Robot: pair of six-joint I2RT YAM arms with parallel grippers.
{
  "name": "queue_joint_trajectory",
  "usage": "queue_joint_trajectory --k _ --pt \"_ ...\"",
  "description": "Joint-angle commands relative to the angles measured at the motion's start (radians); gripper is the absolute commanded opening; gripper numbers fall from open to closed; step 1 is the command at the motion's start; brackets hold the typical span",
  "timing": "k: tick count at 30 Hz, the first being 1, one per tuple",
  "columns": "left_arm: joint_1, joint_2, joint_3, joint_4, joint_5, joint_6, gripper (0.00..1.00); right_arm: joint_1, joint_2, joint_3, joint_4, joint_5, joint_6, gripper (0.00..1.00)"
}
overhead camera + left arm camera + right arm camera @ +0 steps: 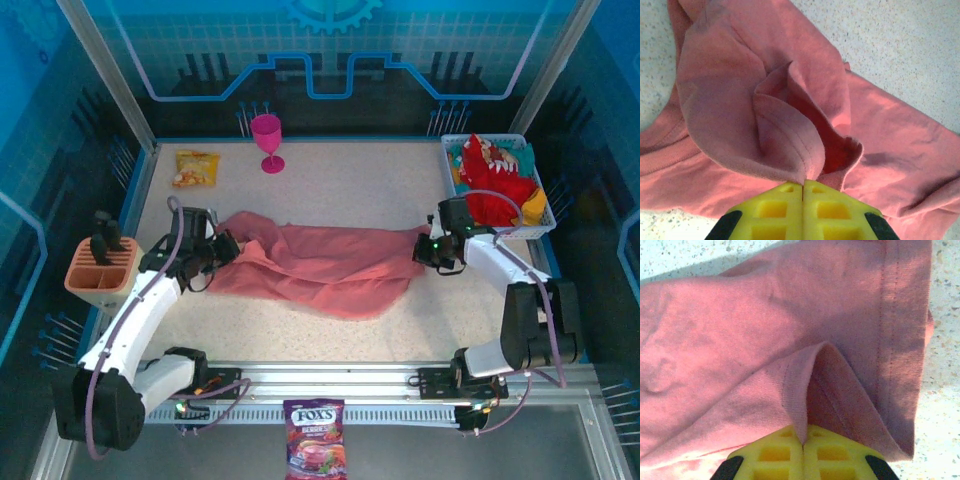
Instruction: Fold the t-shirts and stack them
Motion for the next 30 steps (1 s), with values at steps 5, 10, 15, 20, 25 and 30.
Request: queue_joint_trajectory --k 5,10,15,20,25,30 --pt "-0.027 -0.101 -0.182 0.000 0.090 -0.119 0.00 0.009 -0.033 0.036 -0.128 0.037 0.018 0.00" --pt "-0.087 -0.136 -0.205 -0.061 0.098 -0.124 0.64 -0.014 -0.038 0.038 -0.151 0.053 0.022 0.00" --pt "-0.062 -0.135 -0.061 -0.214 0.044 -0.105 0.57 -0.055 -0.042 0.036 -0.159 0.026 0.022 0.00" --pt "-0.032 -0.048 0.037 -0.264 -0.001 -0.107 0.49 -0.068 -0.048 0.030 -0.163 0.021 0.016 0.00" --pt "-0.012 0.058 0.053 -0.143 -0.047 -0.083 0.41 -0.096 -0.056 0.014 -0.159 0.004 0.012 0.00" --pt "-0.010 0.255 0.241 -0.192 -0.228 0.054 0.40 -0.108 -0.054 0.015 -0.159 -0.018 0.002 0.00"
